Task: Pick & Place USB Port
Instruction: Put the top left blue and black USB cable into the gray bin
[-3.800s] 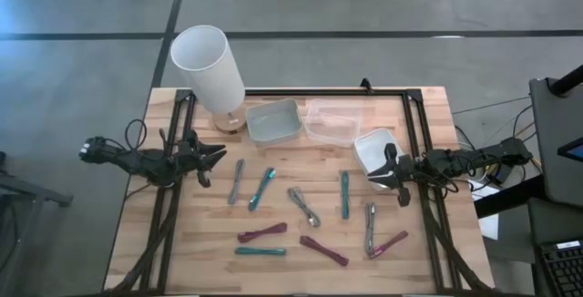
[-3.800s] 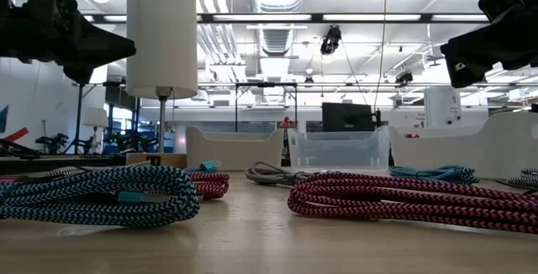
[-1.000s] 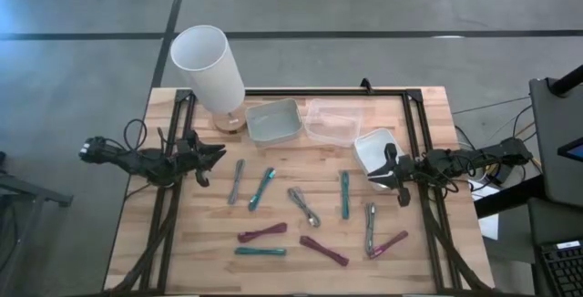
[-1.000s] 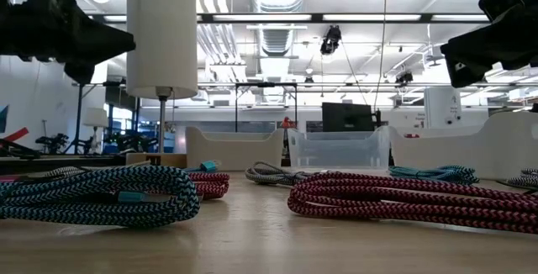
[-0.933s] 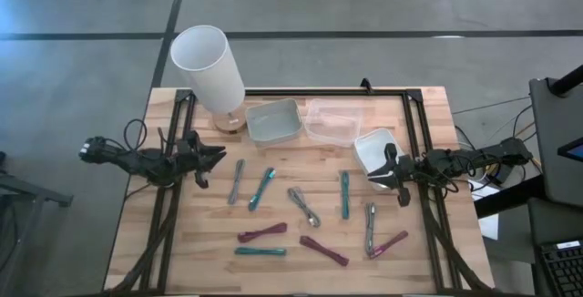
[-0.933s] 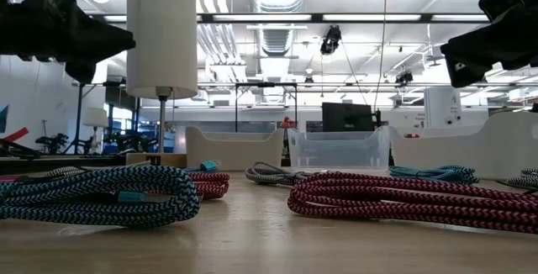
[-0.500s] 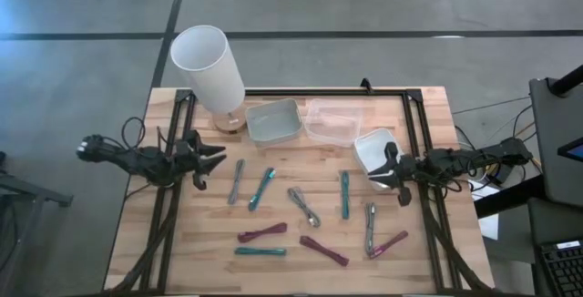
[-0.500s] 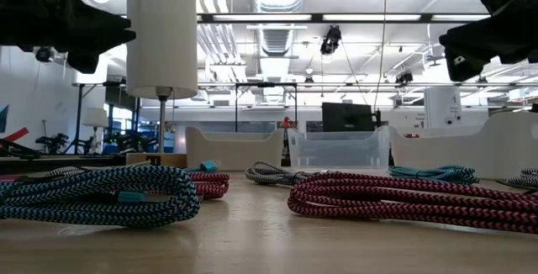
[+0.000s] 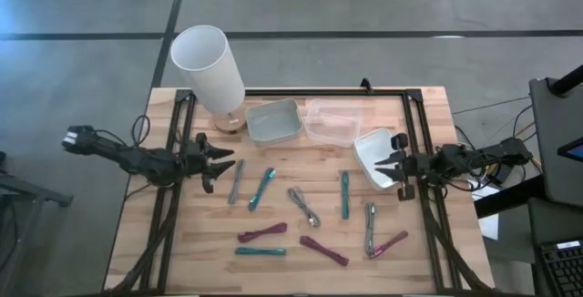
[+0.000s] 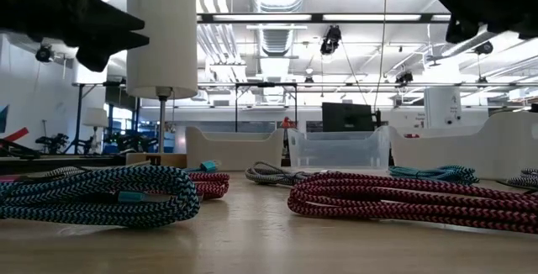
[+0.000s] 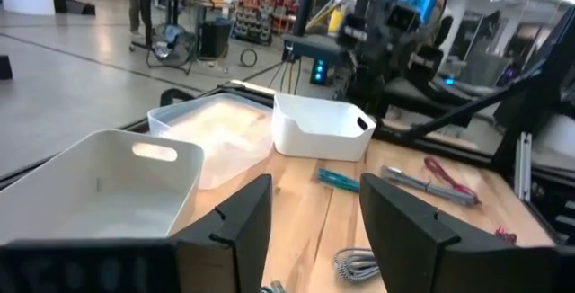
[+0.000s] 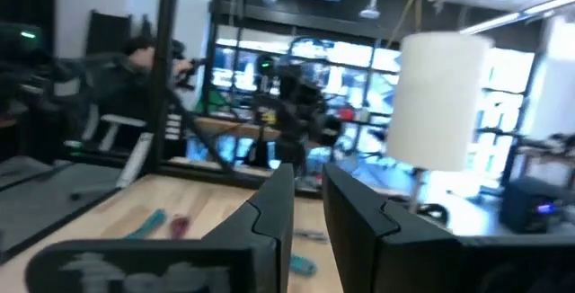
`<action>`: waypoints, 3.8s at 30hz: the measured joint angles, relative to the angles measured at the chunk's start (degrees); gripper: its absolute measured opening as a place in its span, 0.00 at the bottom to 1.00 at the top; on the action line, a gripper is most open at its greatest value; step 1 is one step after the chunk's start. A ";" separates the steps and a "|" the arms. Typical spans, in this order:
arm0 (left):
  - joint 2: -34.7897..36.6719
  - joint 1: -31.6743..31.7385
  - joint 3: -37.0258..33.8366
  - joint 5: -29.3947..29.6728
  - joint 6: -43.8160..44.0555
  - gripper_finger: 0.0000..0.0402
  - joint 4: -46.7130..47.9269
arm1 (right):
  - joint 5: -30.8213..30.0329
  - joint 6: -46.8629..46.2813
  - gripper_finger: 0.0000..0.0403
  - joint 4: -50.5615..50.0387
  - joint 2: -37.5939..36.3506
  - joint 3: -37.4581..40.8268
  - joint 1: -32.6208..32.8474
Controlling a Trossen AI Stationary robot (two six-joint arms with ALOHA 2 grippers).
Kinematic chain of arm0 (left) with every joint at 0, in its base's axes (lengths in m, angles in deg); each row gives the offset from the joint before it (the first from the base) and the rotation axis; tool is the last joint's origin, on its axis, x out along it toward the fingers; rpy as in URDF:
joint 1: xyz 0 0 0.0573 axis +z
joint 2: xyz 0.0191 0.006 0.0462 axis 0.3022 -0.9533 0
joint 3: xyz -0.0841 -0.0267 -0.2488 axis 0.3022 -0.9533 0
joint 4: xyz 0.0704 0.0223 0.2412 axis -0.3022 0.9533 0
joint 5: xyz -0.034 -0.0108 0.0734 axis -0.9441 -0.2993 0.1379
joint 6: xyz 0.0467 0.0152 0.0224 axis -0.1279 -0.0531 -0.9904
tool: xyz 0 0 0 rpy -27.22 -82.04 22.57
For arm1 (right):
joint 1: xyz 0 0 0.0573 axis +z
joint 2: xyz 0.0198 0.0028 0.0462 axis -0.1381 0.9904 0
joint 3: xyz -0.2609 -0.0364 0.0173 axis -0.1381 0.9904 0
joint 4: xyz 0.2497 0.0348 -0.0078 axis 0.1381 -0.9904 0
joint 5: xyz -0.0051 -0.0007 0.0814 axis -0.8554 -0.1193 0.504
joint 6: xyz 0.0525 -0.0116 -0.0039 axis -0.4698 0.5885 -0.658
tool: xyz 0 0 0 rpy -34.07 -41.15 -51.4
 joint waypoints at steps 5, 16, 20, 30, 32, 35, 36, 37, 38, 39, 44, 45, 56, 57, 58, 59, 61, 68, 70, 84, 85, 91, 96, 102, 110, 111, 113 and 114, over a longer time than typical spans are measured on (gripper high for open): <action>-7.54 0.02 4.66 -0.46 -1.53 0.43 -0.06 | -3.33 -1.07 0.18 -0.42 3.83 -3.27 -0.02; -22.28 0.09 11.17 -1.29 4.72 0.44 0.85 | -9.03 -6.03 0.36 -0.50 27.35 -12.04 -0.01; -27.64 0.09 13.94 -2.55 8.78 0.44 4.29 | -10.44 -8.14 0.41 -0.69 34.83 -14.96 -0.02; -40.59 0.32 19.28 -3.21 12.69 0.48 8.54 | -10.45 -7.31 0.45 -1.35 47.97 -23.55 0.00; -42.81 0.70 20.34 -4.17 13.26 0.48 8.79 | -10.44 -6.81 0.45 -2.29 49.75 -25.28 0.00; -46.29 1.55 21.49 -5.25 17.86 0.48 8.64 | -10.49 -6.68 0.46 -3.83 52.21 -27.77 0.00; -47.67 1.89 21.87 -5.25 20.09 0.48 8.92 | -10.49 -6.68 0.46 -4.58 52.73 -28.39 -0.02; -48.95 2.26 22.15 -5.18 22.14 0.48 8.66 | -10.51 -6.68 0.46 -5.47 53.34 -29.04 -0.02; -49.98 2.54 22.20 -5.22 23.75 0.48 8.47 | -10.51 -6.63 0.46 -5.46 54.22 -29.89 -0.02; -51.00 2.83 22.20 -5.53 24.21 0.48 8.53 | -10.49 -6.43 0.46 -5.07 55.00 -30.66 -0.02; -56.45 3.37 22.17 -8.26 26.24 0.48 7.95 | -10.49 -4.50 0.46 -5.53 57.75 -32.42 -0.02; -57.38 3.37 22.35 -8.57 26.54 0.48 7.69 | -10.49 -4.49 0.46 -6.03 58.33 -32.61 -0.04; -64.95 3.81 22.24 -5.81 27.80 0.48 6.36 | -10.44 -3.46 0.46 -8.24 62.38 -35.39 -0.31; -65.21 3.80 22.26 -5.58 27.78 0.47 6.35 | -10.46 -3.50 0.46 -8.26 62.64 -35.73 -0.31; -65.56 3.83 22.26 -5.61 27.77 0.46 6.17 | -10.46 -3.56 0.46 -7.67 62.92 -36.26 -0.31; -65.99 3.92 22.26 -5.73 27.78 0.45 5.99 | -10.44 -3.63 0.46 -7.68 62.84 -36.42 -0.31; -66.08 3.93 22.31 -5.91 27.74 0.40 6.01 | -10.44 -3.70 0.46 -8.15 62.81 -36.61 -0.28; -64.63 4.11 22.19 -5.65 27.49 0.12 4.73 | -10.00 -4.99 0.46 -9.17 63.42 -36.73 -0.55; -63.57 4.23 22.29 -6.19 26.84 0.07 4.77 | -10.00 -5.12 0.46 -9.72 63.69 -36.73 -0.82; -58.82 9.75 39.50 -5.67 7.25 0.05 21.40 | -9.83 -5.80 0.46 -10.02 64.02 -36.70 -1.51; -58.89 10.63 40.70 -5.45 5.46 0.05 22.17 | -9.83 -5.80 0.46 -10.02 64.02 -36.72 -1.51; -58.93 16.67 44.79 -5.14 -3.71 0.04 22.38 | -9.83 -5.63 0.46 -10.01 64.02 -36.74 -1.51; -58.99 22.04 45.26 -5.14 -6.51 0.05 22.05 | -9.83 -5.59 0.46 -10.02 64.04 -36.77 -1.51; -61.68 27.12 45.06 -5.09 -12.46 0.05 20.27 | -9.83 -4.97 0.46 -10.00 64.04 -36.77 -1.53; -66.96 31.53 45.54 -5.18 -16.92 0.05 16.70 | -9.83 -4.49 0.46 -9.98 64.06 -36.77 -1.53; -67.49 31.87 45.94 -5.16 -16.95 0.05 16.57 | -9.83 -4.49 0.46 -9.98 64.06 -36.77 -1.53; -68.57 32.37 46.67 -5.00 -17.89 0.05 16.55 | -9.83 -4.03 0.46 -9.95 64.06 -36.77 -1.53; -69.01 32.56 47.05 -4.71 -18.69 0.05 16.56 | -9.83 -3.56 0.46 -9.95 64.06 -36.77 -1.53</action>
